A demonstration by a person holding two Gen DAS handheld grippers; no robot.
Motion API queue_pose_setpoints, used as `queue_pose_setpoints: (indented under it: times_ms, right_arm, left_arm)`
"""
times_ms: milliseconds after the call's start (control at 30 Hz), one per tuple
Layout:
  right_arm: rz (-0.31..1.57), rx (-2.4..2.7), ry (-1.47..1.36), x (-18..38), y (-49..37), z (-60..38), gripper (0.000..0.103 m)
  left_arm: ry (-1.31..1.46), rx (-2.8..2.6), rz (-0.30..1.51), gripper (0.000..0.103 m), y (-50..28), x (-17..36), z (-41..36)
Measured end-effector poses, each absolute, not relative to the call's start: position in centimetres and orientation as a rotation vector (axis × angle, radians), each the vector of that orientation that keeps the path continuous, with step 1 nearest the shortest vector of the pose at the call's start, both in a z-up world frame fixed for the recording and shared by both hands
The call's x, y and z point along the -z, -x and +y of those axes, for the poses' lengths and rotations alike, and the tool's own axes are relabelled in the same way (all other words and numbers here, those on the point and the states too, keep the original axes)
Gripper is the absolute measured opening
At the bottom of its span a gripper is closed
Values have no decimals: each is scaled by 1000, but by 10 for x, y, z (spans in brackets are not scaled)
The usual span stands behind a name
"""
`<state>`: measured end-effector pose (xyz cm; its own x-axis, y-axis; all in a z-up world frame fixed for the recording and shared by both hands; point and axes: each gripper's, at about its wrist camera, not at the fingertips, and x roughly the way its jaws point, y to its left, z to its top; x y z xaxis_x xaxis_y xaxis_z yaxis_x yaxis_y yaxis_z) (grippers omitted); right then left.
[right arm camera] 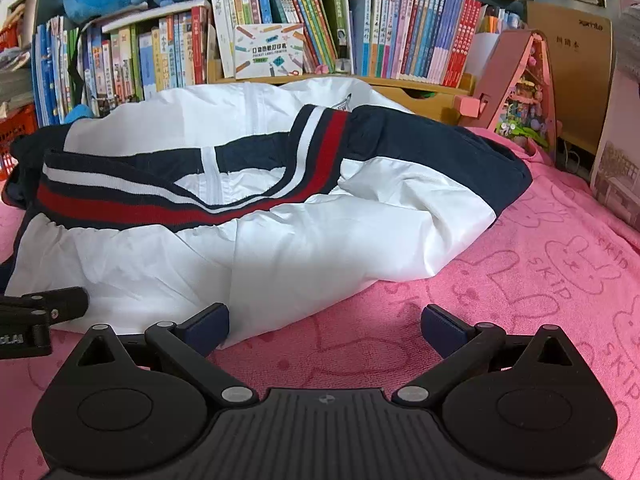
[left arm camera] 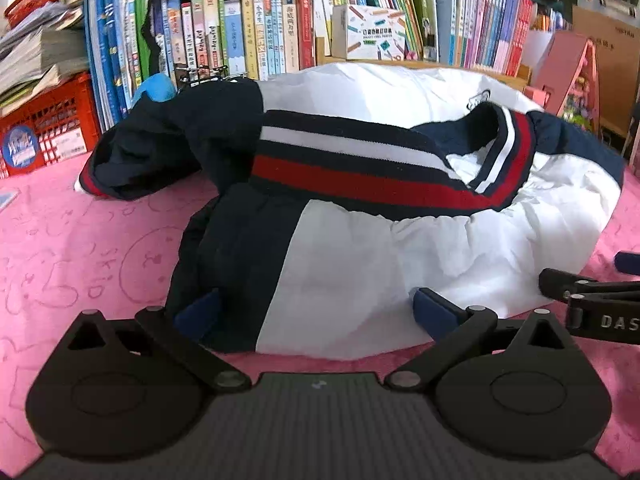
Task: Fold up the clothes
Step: 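Move both grippers toward the crumpled navy-and-white jacket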
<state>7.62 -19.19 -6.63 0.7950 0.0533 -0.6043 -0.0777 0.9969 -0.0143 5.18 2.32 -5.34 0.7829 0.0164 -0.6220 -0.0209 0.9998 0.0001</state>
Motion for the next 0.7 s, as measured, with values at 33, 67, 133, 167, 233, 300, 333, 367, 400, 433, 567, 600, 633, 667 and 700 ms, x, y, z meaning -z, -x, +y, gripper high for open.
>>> queue_pose_setpoints:
  times_ms: [33,67,133,167,233,300,333,367,400,433,567,600,633,667,700]
  right_arm:
    - [651,-75,30,67,-77,-193,103]
    - [656,-80,19,67,-77,-195,103]
    - [660,-90,0,67,-78,-197,103]
    - [660,-94,-8,67,-78,-198,103]
    - [656,-95,-14,67,-77,-199,103]
    - [656,-93,-15,66,-77,-199,103]
    - [655,-91,-14,66,-77,-199,103]
    - [655,-90,-13,66,-76,-199,103]
    - [654,-89,-12,66,-76,-199,103]
    - [652,-87,-12,65,-76,-199,103]
    - [638,-77,-19,64,-74,-201,103]
    - [633,-75,-23,64,-74,-202,103]
    - [628,-73,-27,63,-73,-203,103]
    - [627,-72,-32,63,-73,-203,103]
    - [626,-71,-37,62,-72,-204,103]
  left_arm:
    - [24,-12,669,103,-49,53,25]
    - [30,-8,669,103,-47,52,26]
    - [32,-5,670,103,-45,53,26]
    - [27,-7,672,103,-44,54,26]
    - [14,-15,675,103,-44,55,23]
    - [-7,-23,680,103,-45,56,20]
    - [-18,-27,683,103,-45,57,19]
    - [-23,-29,681,103,-44,57,18]
    - [-22,-29,681,103,-44,57,18]
    - [-18,-27,681,103,-44,57,19]
    - [-14,-25,681,103,-44,58,21]
    - [-15,-26,681,103,-44,57,20]
    - [-14,-25,681,103,-44,57,20]
    - [-13,-25,681,103,-44,57,20]
    - [-13,-25,681,103,-44,57,20]
